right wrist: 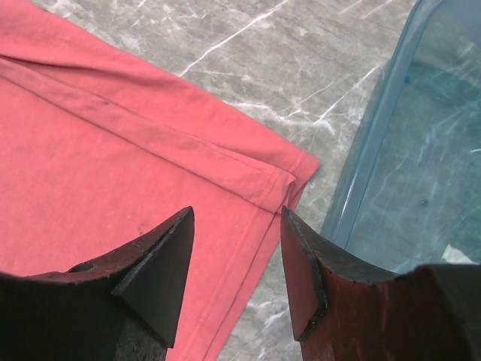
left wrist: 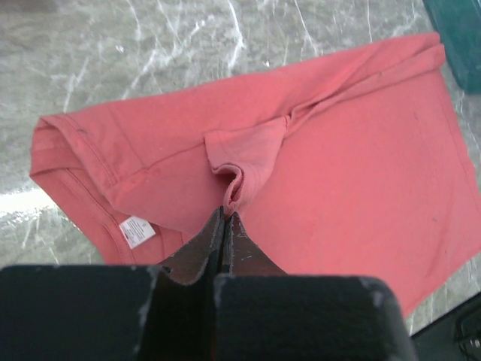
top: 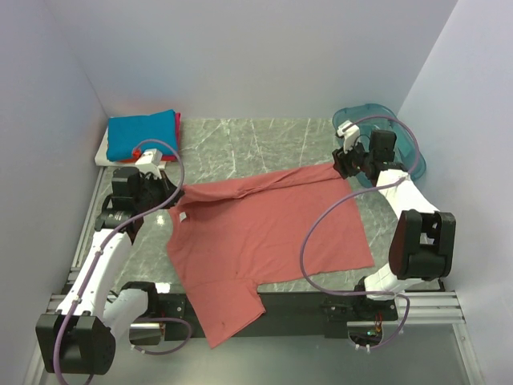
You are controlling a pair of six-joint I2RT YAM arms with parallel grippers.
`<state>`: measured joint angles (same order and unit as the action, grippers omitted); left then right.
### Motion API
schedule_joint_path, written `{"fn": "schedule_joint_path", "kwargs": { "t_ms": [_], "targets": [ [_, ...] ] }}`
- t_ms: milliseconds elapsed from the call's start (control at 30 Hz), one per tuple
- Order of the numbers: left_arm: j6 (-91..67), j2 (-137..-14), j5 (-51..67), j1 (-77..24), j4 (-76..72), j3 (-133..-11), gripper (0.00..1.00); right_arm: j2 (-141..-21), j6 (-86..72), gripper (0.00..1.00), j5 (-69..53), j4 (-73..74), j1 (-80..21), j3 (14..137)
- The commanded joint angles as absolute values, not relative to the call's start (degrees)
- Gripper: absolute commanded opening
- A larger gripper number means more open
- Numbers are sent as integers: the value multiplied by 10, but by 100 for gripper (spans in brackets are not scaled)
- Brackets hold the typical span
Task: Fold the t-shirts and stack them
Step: Fold the tshirt
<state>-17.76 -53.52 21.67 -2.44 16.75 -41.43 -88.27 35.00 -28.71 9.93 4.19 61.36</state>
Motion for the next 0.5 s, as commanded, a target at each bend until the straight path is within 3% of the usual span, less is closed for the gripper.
{"fn": "schedule_joint_path", "kwargs": {
  "t_ms": [0, 467],
  "targets": [
    [-168, -534, 249, -23, 171, -410, 1, -851, 342, 57, -299, 91, 47, 604],
    [-181, -509, 284, -24, 185, -402, 1, -829, 334, 57, -307, 90, 47, 584]
  ]
}}
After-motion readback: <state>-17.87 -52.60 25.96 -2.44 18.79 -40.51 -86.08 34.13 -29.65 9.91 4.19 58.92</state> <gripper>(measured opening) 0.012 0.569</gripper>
